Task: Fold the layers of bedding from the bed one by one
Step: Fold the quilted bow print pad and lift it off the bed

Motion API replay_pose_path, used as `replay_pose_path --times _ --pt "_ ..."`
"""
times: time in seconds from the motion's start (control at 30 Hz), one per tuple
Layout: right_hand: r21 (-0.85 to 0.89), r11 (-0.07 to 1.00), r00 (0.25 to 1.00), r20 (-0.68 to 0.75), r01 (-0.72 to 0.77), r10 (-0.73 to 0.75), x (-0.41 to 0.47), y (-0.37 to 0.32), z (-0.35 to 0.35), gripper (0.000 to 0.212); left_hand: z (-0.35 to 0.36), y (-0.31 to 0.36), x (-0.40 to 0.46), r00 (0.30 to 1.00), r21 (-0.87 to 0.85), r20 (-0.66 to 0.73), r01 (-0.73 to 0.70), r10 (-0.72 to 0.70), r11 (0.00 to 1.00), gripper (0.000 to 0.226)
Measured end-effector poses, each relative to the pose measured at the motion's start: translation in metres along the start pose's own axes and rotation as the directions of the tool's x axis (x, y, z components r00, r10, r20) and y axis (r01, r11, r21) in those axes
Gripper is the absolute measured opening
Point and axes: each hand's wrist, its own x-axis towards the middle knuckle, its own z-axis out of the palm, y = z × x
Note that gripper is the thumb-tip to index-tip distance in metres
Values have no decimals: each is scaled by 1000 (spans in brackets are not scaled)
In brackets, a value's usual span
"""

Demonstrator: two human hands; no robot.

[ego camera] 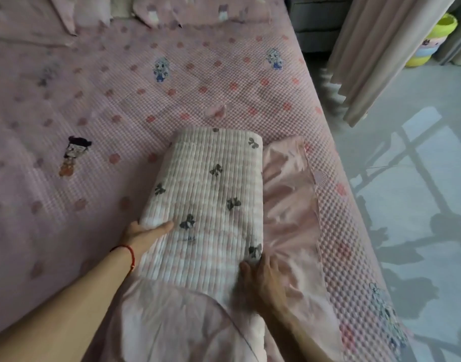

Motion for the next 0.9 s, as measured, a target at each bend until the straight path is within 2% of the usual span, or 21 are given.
replay_pose_path --times 0.1,0.23,0.4,0.47,0.53,0.63,0.7,0.77,0.9 --pt "-3 1000 1000 16 -16 16 8 9 -6 49 -2 -1 10 999 47 33 34 -36 998 115" --pt "6 999 999 2 -37 37 13 10 -3 51 -7 -6 18 998 102 58 28 -34 994 138" --pt "23 999 1000 -13 -26 26 14 9 4 43 2 -14 -2 997 165 2 81 -82 983 124" --pt "16 1000 1000 -6 -11 11 17 7 0 40 10 -23 -22 1000 204 6 -5 3 979 128" --pt "-35 999 999 -17 -30 29 14 2 -1 41 18 -34 -41 994 157 68 -93 83 983 127" --pt "-198 980 990 -137 -4 -24 -3 -17 7 62 22 -51 -55 991 158 83 -113 101 981 127" --pt "-235 964 990 -34 123 -134 -15 -31 16 79 19 -59 -51 999 239 17 -46 43 970 127" --pt "-287 936 978 102 202 -180 -13 -32 24 84 17 -60 -47 1000 290 -13 27 -24 957 131" --pt "-354 919 981 144 172 -128 4 -23 32 87 25 -59 -44 998 206 -14 63 -62 976 128"
